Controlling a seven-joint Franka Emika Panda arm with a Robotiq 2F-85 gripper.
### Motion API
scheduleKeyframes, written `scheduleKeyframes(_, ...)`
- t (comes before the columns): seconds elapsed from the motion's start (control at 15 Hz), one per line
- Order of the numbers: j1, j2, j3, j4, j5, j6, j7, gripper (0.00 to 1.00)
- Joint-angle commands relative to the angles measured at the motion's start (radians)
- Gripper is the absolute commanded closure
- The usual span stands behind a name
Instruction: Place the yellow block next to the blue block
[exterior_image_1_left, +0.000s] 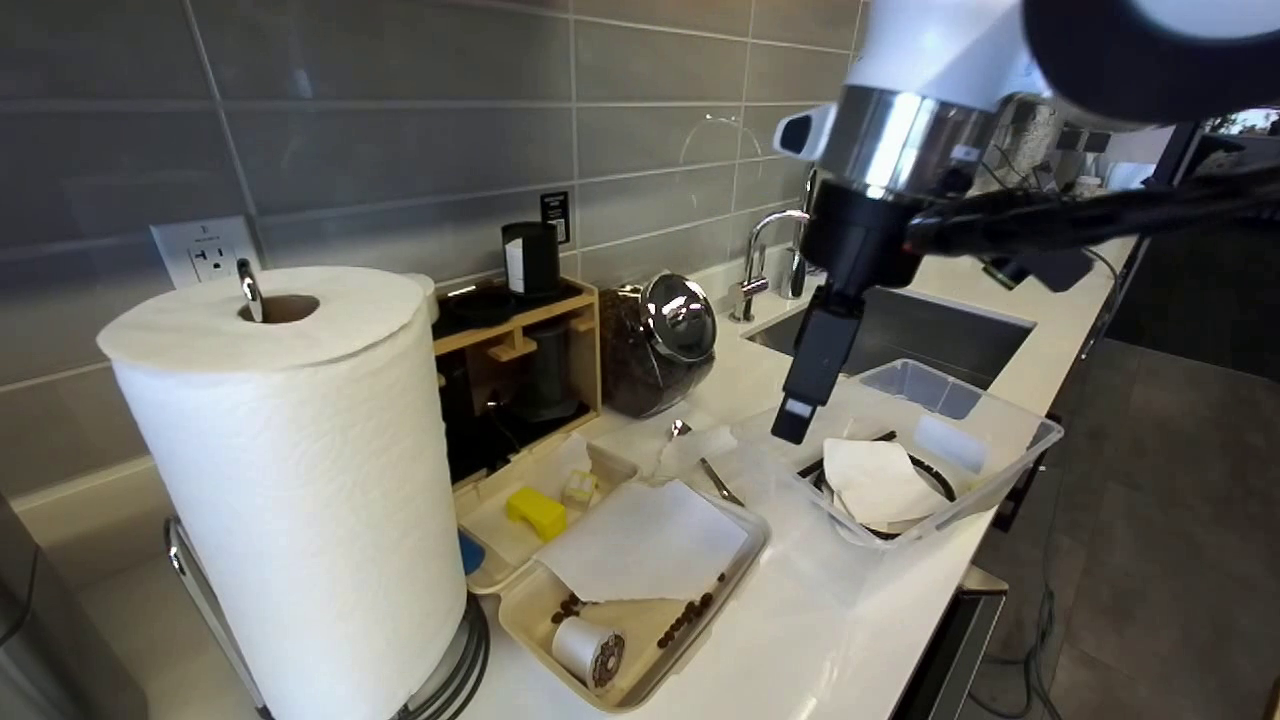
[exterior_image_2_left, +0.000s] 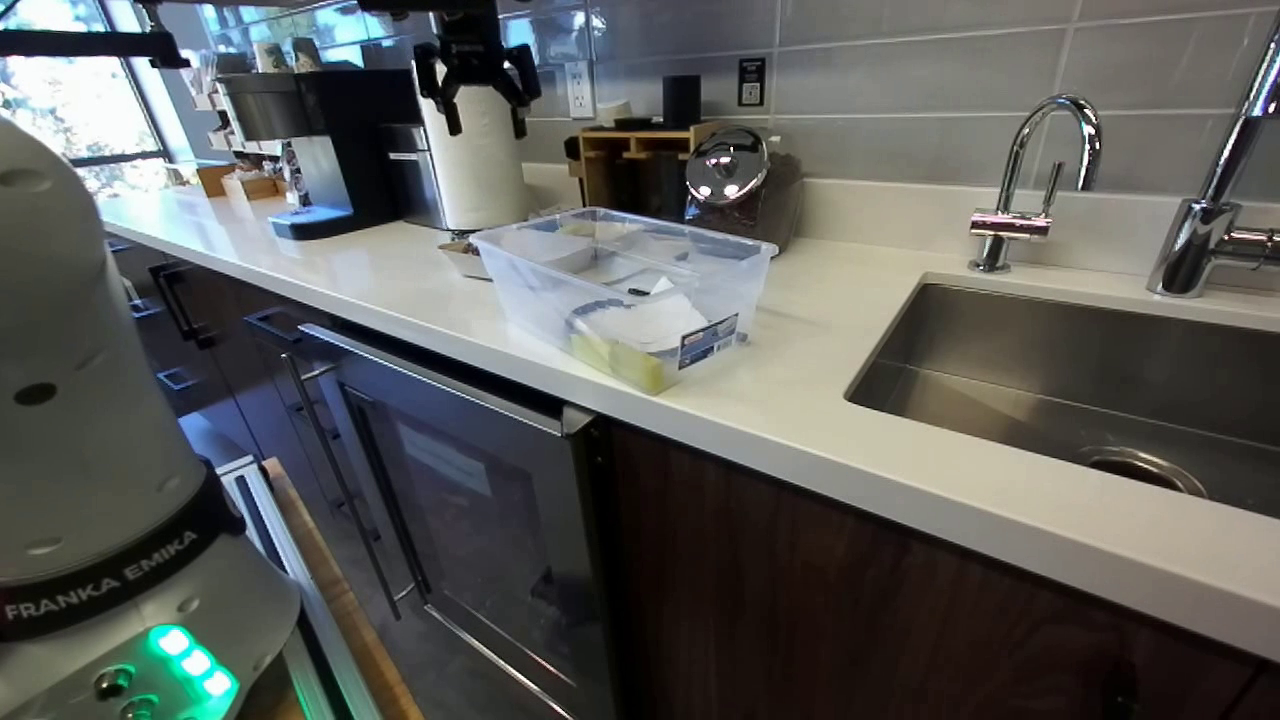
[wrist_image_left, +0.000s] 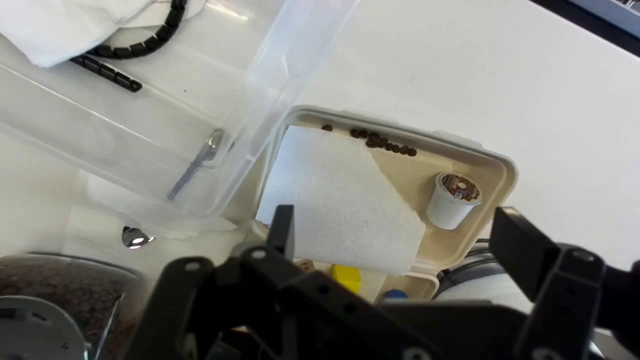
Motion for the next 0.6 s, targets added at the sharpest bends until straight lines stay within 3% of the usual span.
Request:
scheduleKeyframes(0.0, -0.006, -0.256, -0.006, -0.158, 0.011, 0.02, 0.106, 0.0)
scheduleKeyframes(0.2, -0.011, -0.431, -0.022, -0.235, 0.005, 0.031, 0.163, 0.0)
scheduleKeyframes(0.27, 0.0, -0.296, -0.019, -0.138, -0.004, -0.001, 0.131, 0.0)
scheduleKeyframes(0.53, 0.001, -0.337, -0.021, -0.152, -0.006, -0.003, 0.133, 0.0)
